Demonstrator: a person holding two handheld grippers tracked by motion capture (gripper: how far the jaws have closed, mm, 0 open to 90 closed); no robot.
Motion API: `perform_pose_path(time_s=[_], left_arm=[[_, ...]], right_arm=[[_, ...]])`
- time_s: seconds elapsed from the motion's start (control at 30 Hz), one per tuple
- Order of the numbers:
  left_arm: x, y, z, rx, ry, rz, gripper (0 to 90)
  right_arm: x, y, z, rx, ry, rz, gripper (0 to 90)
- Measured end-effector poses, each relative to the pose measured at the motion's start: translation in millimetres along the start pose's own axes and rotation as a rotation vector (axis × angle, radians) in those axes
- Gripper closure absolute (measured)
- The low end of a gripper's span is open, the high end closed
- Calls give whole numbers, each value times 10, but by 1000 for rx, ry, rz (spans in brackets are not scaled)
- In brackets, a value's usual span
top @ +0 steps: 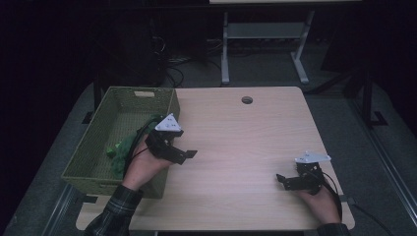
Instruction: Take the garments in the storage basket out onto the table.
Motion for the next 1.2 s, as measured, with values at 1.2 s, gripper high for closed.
perform_pose_path(time_s=[1.2], left_arm=[[513, -434, 727, 93, 159, 16, 221]], right_arm=[[-1, 2, -3, 3, 0, -2, 52]])
Point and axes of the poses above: each handheld gripper's, and its own axes: x roughly backward along the jaws, y roughly out of its top, z roughly to its left, the point moved 8 cm from there along -x, roughly forward along the jaws, and after that the axes turned 4 degrees about y, right-handed, at the moved point
